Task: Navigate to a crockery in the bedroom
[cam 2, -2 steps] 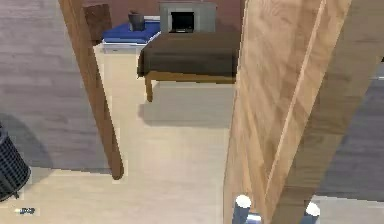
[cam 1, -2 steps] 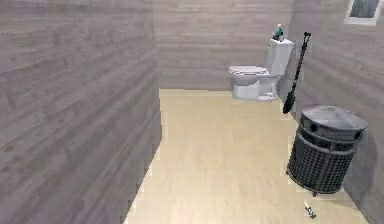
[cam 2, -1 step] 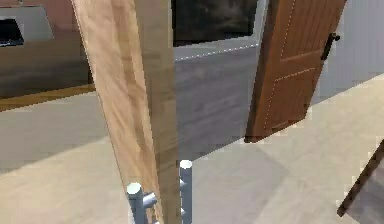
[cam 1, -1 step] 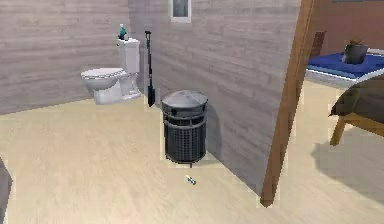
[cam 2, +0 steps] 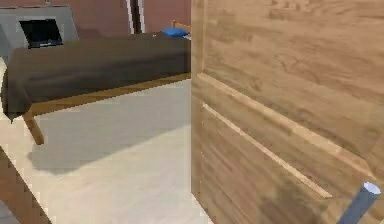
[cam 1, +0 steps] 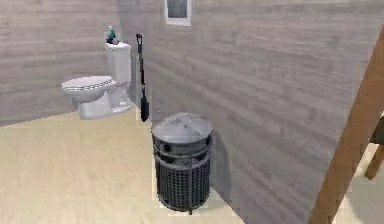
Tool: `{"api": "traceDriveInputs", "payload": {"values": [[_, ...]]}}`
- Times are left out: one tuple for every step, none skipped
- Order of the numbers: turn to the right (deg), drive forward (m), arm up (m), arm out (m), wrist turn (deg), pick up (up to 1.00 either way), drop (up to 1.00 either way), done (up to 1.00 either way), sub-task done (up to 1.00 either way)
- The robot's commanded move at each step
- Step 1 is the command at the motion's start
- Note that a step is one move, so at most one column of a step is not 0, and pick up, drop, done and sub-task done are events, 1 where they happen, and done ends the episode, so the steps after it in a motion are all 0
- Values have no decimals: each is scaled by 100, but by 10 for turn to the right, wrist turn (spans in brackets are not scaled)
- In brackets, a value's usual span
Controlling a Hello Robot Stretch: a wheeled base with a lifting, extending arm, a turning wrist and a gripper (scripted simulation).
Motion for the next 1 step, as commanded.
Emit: {"api": "traceDriveInputs", "payload": {"values": [[450,0,0,0,0,0,0,0,0]]}}
